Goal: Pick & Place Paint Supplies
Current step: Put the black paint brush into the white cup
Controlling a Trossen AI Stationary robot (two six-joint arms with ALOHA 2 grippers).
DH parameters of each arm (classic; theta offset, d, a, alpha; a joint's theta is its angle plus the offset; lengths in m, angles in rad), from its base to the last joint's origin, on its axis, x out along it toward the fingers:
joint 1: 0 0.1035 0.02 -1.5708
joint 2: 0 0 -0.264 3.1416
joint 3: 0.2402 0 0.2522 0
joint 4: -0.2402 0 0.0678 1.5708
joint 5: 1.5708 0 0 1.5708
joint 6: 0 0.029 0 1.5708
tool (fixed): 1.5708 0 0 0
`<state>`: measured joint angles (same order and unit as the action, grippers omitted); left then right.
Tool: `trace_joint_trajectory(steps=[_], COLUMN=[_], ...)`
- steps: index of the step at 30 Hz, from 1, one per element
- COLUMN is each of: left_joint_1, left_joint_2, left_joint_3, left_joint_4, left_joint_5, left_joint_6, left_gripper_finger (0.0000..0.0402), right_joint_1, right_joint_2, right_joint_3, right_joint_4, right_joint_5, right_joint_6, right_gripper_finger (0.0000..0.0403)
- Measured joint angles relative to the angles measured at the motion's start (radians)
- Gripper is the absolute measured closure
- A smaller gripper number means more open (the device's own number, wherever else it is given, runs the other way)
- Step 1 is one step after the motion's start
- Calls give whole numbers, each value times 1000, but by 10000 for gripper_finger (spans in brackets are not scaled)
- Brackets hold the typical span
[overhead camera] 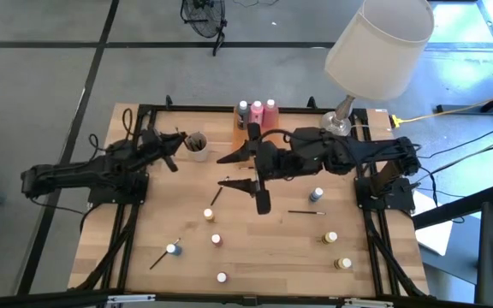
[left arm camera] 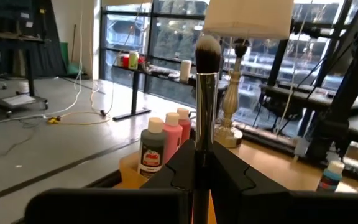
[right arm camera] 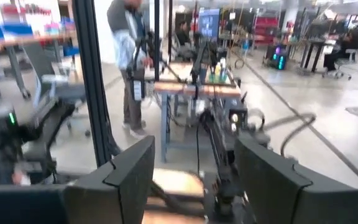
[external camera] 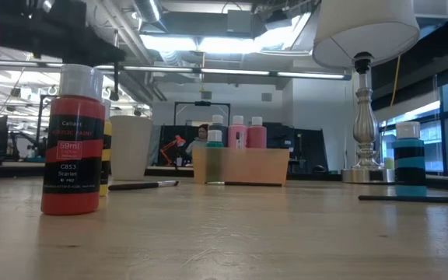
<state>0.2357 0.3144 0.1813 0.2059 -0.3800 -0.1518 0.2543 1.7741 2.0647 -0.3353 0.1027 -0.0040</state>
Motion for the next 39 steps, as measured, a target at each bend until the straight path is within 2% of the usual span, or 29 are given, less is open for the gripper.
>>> trace_joint_trajectory(steps=[4,10,16,26,32,39], left_joint_1=[76,166,220,233,233,233], left_joint_2=[26,79,174,346,443,496], left_joint_3=[-52,-53,-54,-54,-107,-119], left_joint_4=[131,137,178,284,530,532], left_joint_5=[59,137,147,135,136,124], left_joint_6=[-9,3,-72,-72,-87,-92], left_gripper_finger=[381,381,381,381,381,381], right_joint_1=[-6,-6,-6,-6,-6,-6], right_joint_2=[5,5,5,5,4,1], right_joint_3=[0,0,0,0,0,0], right_joint_4=[61,59,23,-48,-73,-92], right_joint_5=[-1,1,1,-37,-38,-38], right_joint_6=[24,25,23,21,19,18], right_gripper_finger=[178,178,178,178,178,178])
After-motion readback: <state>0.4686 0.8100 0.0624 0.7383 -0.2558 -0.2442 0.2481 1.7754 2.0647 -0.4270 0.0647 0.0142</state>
